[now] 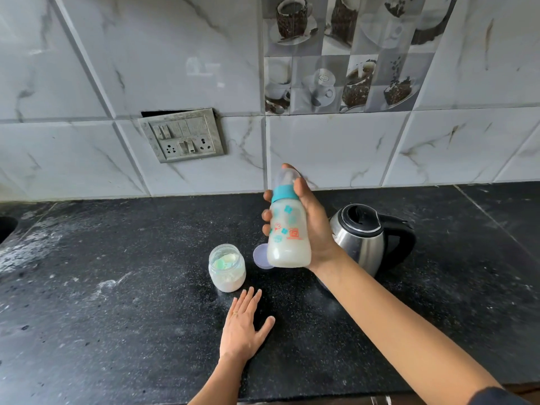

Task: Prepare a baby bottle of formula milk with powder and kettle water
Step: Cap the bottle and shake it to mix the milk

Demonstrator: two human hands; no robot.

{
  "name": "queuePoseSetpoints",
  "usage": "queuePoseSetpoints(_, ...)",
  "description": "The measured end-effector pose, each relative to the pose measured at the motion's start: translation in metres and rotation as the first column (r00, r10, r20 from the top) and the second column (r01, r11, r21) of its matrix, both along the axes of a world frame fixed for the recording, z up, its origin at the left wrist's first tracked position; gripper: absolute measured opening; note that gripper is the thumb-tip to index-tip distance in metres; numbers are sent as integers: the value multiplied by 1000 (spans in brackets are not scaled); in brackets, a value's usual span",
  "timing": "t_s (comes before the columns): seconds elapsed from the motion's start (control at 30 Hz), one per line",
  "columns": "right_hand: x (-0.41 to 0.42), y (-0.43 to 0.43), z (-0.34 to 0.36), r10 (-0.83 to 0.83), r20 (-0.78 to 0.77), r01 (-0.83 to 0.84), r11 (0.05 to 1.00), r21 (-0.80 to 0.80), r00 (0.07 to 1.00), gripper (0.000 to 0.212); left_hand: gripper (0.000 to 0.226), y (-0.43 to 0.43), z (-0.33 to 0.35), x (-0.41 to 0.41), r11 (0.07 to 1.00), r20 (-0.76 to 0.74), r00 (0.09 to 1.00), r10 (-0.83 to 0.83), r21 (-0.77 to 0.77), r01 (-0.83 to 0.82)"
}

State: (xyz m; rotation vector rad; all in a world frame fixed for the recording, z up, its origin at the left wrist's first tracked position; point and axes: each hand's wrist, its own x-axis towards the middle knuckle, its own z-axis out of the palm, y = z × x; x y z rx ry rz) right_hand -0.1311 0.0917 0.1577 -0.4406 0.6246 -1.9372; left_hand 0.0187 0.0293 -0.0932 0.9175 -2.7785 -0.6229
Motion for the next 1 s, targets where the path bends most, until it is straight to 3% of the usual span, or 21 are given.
queuePoseSetpoints(0.13, -9, -8, -2, -82, 152, 89, 995, -45, 985, 63, 74, 1, 0, -1, 1000, -1, 1000, -3, -5, 3)
queuePoseSetpoints(0.3, 0, -2, -5, 5, 1, -5, 1000, -11, 1000, 23, 74, 0, 1, 0, 1000, -4, 1000, -1, -4, 1)
queuePoseSetpoints(0.43, -7, -4, 6, -41, 178, 45, 999, -23, 983, 32, 74, 2, 1, -1, 1000, -2, 1000, 1, -3, -1)
queuePoseSetpoints(0.53, -2, 0, -1, -10, 25, 10, 1000, -6, 1000, 22, 73, 1, 2, 0, 1000, -7, 1000, 4, 4, -4)
queuePoseSetpoints(0.67, -7, -8, 2, 6, 93, 5, 993, -122, 996, 66, 73, 2, 3, -1, 1000, -1, 1000, -1, -2, 1)
queuePoseSetpoints(0.7, -8, -9, 2, 35, 88, -21, 989, -149, 995, 69, 74, 2, 3, -1, 1000, -2, 1000, 3, 1, -3)
queuePoseSetpoints(0.8, 1, -7, 3, 92, -14, -93, 981, -172, 996, 53, 74, 1, 3, 0, 1000, 4, 1000, 1, 4, -1)
queuePoseSetpoints(0.93, -2, -9, 15, 33, 99, -10, 975, -224, 995, 23, 74, 2, 2, -1, 1000, -8, 1000, -3, 9, 3)
queuePoseSetpoints(1.0, 0, -11, 13, 89, 84, -72, 979, -190, 993, 21, 73, 2, 2, -1, 1000, -11, 1000, 1, 11, -1)
